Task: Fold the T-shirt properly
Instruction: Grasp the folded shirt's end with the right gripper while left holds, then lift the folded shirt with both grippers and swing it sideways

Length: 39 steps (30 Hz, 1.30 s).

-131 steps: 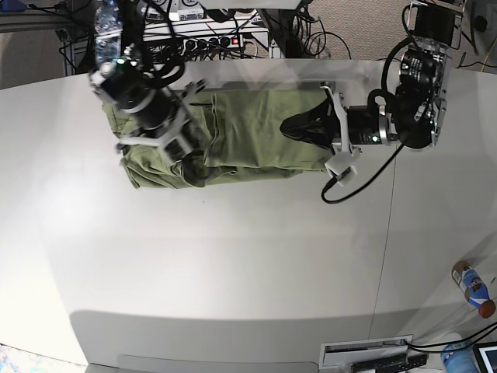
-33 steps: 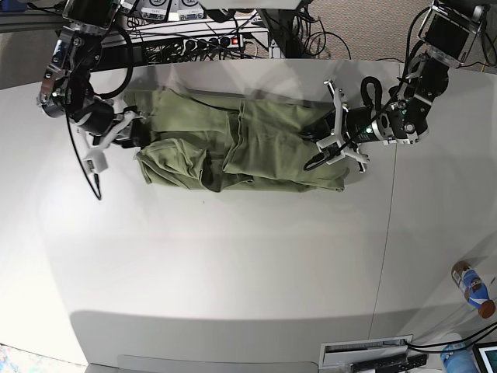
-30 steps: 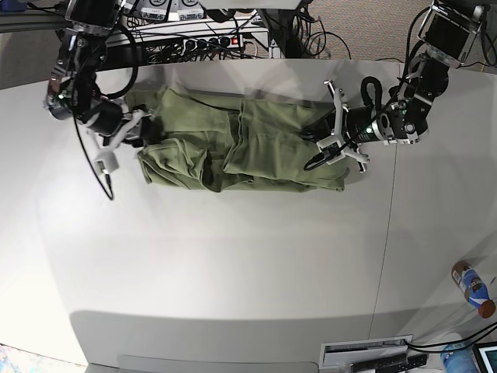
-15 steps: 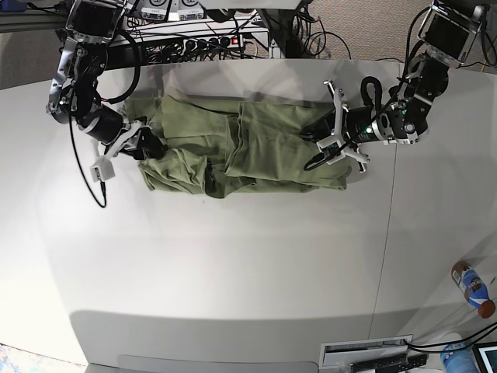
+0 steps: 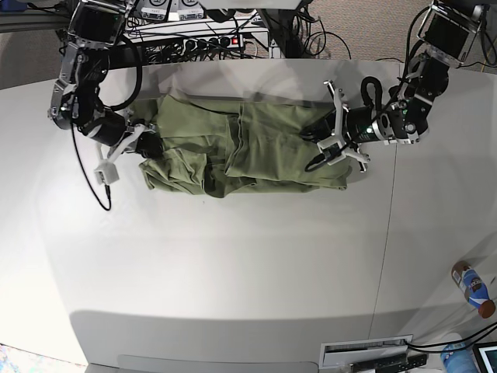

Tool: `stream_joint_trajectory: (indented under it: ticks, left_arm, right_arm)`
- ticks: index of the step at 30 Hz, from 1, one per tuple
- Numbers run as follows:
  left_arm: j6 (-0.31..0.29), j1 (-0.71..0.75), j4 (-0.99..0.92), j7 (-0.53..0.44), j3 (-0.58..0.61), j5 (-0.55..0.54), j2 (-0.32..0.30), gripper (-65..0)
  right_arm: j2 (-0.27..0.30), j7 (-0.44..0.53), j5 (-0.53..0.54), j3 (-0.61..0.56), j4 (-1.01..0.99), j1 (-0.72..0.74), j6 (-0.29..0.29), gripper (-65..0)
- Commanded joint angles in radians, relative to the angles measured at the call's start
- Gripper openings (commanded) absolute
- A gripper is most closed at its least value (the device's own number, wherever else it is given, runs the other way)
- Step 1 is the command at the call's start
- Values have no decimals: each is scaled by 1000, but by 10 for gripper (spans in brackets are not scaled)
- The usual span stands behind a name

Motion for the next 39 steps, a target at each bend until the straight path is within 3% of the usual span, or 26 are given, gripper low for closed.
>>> stream_joint_trajectory:
  ticks: [1,4,13,19,24,31,39]
  left_arm:
    - [25,11,-17,122,3,70,-17,-650]
    - [-17,12,-17,127,4,55,-1,-650]
    - [-17,51,-17,177,4,60,153,-650]
    - [-17,67,-17,184,4,59,252,-650]
    - [-17,66,-17,191,4,59,306,-650]
    - [-17,65,41,245,3,60,293,-650]
    - [-8,58,85,249,3,60,187,-650]
  right_arm:
    - [-1,7,22,0,40,9,12,-650]
    - [-30,8,22,-1,116,10,13,-650]
    - [-54,7,17,-2,288,18,13,-650]
    - [-118,10,18,-8,300,54,13,-650]
    - [-169,13,-8,-109,300,85,13,-650]
    - [-241,40,-111,-293,300,126,12,-650]
    - [-274,5,-63,-330,300,114,10,-650]
